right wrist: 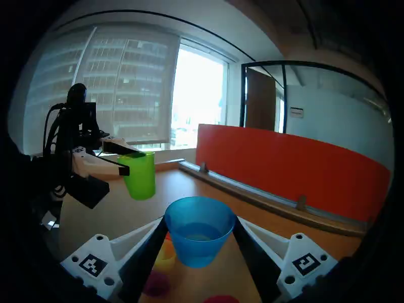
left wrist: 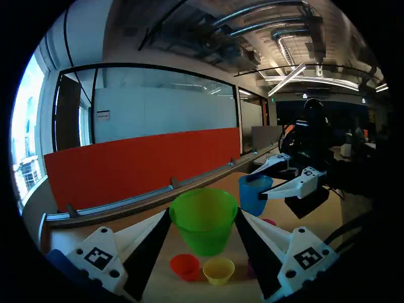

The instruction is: Pour water

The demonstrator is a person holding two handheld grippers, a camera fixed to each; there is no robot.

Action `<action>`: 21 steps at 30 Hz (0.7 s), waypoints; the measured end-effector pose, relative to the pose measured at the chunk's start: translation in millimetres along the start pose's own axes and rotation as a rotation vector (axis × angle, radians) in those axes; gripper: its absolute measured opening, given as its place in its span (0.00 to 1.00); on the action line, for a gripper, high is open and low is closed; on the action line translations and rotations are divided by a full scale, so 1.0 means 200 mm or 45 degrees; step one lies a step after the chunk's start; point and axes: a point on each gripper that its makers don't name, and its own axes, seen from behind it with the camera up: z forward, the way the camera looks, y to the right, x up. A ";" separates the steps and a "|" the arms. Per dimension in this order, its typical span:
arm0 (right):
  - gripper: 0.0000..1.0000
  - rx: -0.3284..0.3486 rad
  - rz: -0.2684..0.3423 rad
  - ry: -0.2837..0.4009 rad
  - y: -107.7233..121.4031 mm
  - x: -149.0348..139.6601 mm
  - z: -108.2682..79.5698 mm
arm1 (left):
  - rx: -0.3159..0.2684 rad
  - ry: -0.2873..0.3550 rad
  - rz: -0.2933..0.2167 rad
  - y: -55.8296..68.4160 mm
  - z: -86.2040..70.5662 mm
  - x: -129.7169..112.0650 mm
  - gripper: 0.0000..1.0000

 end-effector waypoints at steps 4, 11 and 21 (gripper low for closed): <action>0.92 0.004 0.003 0.003 0.00 0.01 0.00 | -0.001 0.014 -0.009 0.00 0.00 0.02 0.89; 0.92 0.008 0.003 0.007 -0.01 0.02 0.00 | 0.005 0.024 -0.015 0.00 0.01 0.03 0.89; 0.92 0.010 -0.028 0.000 -0.02 0.04 0.00 | -0.002 0.019 -0.017 0.00 -0.01 0.02 0.89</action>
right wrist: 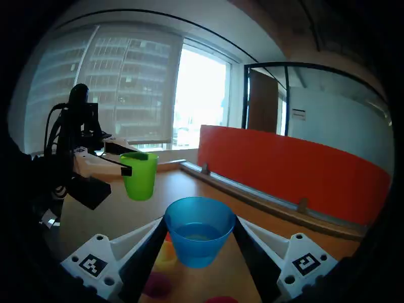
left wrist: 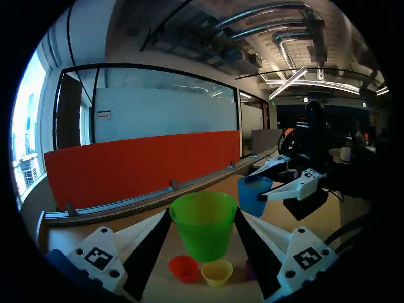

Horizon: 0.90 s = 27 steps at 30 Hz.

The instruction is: Pour water

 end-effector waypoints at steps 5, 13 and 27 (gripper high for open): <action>0.92 -0.007 -0.032 0.001 0.00 0.01 0.00 | -0.011 -0.006 0.015 0.02 -0.01 0.00 0.89; 0.92 0.017 -0.021 0.008 -0.02 0.05 0.01 | -0.021 -0.026 0.027 0.04 -0.01 -0.03 0.89; 0.92 0.014 -0.087 0.024 -0.02 0.13 0.01 | -0.046 -0.047 0.038 0.09 -0.01 -0.06 0.89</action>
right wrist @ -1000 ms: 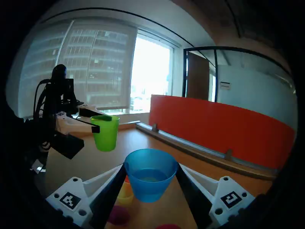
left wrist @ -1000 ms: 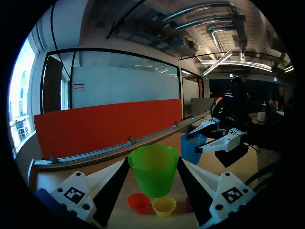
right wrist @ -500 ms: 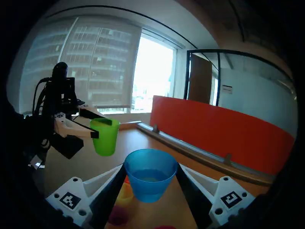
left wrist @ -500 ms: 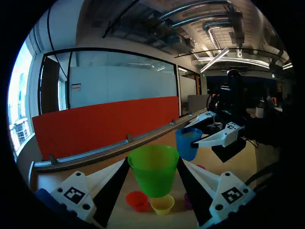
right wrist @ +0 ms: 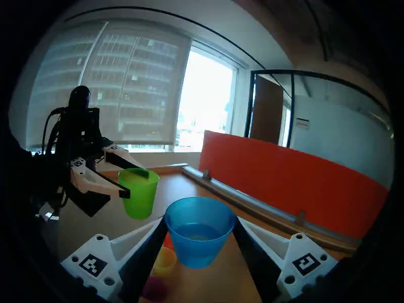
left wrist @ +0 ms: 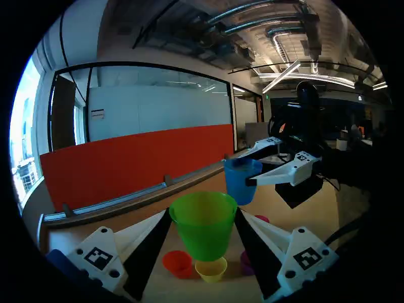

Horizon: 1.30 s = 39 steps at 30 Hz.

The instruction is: Pour water

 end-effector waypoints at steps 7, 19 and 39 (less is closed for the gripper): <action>0.92 -0.010 -0.085 0.005 0.02 0.03 0.02 | -0.009 -0.001 -0.004 0.02 0.00 -0.02 0.89; 0.92 -0.018 -0.219 0.008 0.06 0.10 0.04 | -0.019 -0.001 -0.013 0.04 0.00 -0.04 0.89; 0.92 0.016 -0.519 -0.001 0.01 0.22 0.15 | -0.030 0.001 -0.019 0.05 0.01 -0.04 0.89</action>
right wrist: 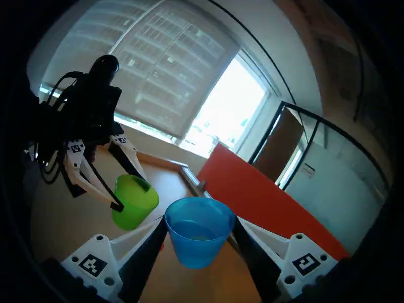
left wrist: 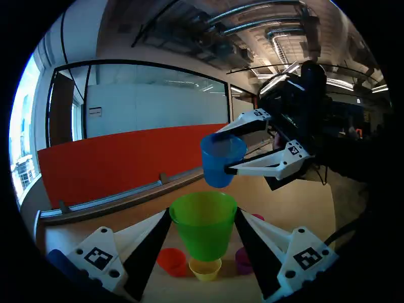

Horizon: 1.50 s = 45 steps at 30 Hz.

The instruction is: Pour water

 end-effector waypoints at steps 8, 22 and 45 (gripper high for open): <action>0.92 -0.001 -0.086 -0.003 0.03 0.04 0.03 | -0.006 0.003 -0.002 0.01 0.00 0.00 0.89; 0.92 0.013 -0.233 0.003 0.04 0.11 0.07 | -0.008 0.009 -0.007 0.01 0.00 0.00 0.89; 0.92 0.015 -0.421 0.001 0.06 0.21 0.14 | -0.015 0.024 -0.011 0.02 0.00 0.02 0.89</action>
